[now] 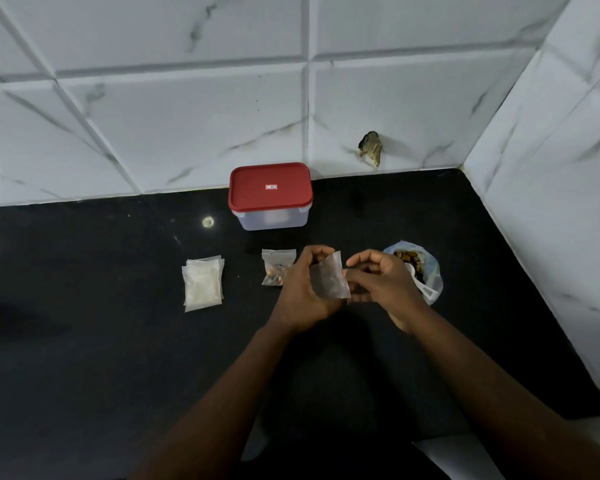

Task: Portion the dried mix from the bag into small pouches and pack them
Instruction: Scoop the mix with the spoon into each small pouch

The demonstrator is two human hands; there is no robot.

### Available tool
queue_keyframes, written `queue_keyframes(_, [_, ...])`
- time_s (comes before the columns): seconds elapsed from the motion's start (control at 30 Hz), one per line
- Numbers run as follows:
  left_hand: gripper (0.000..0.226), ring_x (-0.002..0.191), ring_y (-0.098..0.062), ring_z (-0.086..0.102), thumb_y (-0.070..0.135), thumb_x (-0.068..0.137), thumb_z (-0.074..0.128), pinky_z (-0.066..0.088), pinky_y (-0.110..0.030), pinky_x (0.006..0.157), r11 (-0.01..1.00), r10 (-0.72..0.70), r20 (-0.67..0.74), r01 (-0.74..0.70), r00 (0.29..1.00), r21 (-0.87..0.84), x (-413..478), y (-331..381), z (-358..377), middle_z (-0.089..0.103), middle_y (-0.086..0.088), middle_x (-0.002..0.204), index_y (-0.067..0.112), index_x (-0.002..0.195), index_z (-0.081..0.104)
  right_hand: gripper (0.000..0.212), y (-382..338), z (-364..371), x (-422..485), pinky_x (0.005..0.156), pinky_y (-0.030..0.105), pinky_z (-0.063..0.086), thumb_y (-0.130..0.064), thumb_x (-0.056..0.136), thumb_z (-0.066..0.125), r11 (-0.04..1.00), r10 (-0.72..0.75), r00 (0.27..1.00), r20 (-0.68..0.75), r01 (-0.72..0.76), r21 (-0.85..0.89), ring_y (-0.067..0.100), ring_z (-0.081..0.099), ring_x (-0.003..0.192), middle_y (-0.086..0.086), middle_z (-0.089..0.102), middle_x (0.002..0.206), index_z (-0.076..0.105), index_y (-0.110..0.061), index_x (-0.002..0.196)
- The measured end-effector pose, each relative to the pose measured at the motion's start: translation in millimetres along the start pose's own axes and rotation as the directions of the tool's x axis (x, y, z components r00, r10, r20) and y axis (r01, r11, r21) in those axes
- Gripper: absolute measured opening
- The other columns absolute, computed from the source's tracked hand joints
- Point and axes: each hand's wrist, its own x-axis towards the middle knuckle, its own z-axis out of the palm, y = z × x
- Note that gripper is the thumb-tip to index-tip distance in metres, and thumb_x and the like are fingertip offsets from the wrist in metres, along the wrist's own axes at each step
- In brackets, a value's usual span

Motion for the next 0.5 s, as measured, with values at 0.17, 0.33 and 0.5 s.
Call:
queue_keyframes(0.17, [0.103, 0.137, -0.003, 0.037, 0.048, 0.062, 0.091, 0.035, -0.034, 0.115, 0.983, -0.027, 0.061, 0.016, 0.998, 0.182, 3.5, -6.2, 7.4, 0.038, 0.018, 0.145, 0.042, 0.148, 0.035, 0.023, 3.5, -13.4, 2.0, 0.075, 0.04, 0.064, -0.005, 0.085, 0.076, 0.997, -0.019, 0.998, -0.057, 0.015, -0.074, 0.025, 0.076, 0.087, 0.01, 0.076, 0.094, 0.068, -0.013, 0.105])
queue_keyframes(0.33, [0.052, 0.114, -0.002, 0.054, 0.04, 0.084, 0.075, 0.046, -0.022, 0.094, 0.994, -0.107, -0.024, 0.107, 0.994, 0.023, 5.8, 2.3, 17.3, 0.055, 0.009, 0.128, 0.027, 0.131, 0.056, 0.022, 9.1, -18.1, 5.9, 0.069, 0.039, 0.064, -0.006, 0.084, 0.078, 0.966, -0.166, 0.976, -0.139, 0.133, -0.22, 0.018, 0.076, 0.082, 0.006, 0.075, 0.087, 0.067, -0.015, 0.1])
queue_keyframes(0.5, [0.014, 0.086, -0.014, 0.068, 0.034, 0.099, 0.064, 0.055, -0.027, 0.077, 0.976, -0.218, -0.031, 0.217, 0.975, -0.021, 13.6, 5.2, 21.0, 0.071, 0.002, 0.094, 0.021, 0.1, 0.069, 0.025, 14.3, -16.7, 6.6, 0.07, 0.036, 0.063, -0.02, 0.08, 0.083, 0.924, -0.258, 0.956, -0.137, 0.203, -0.324, 0.01, 0.074, 0.079, -0.003, 0.075, 0.084, 0.066, -0.021, 0.097])
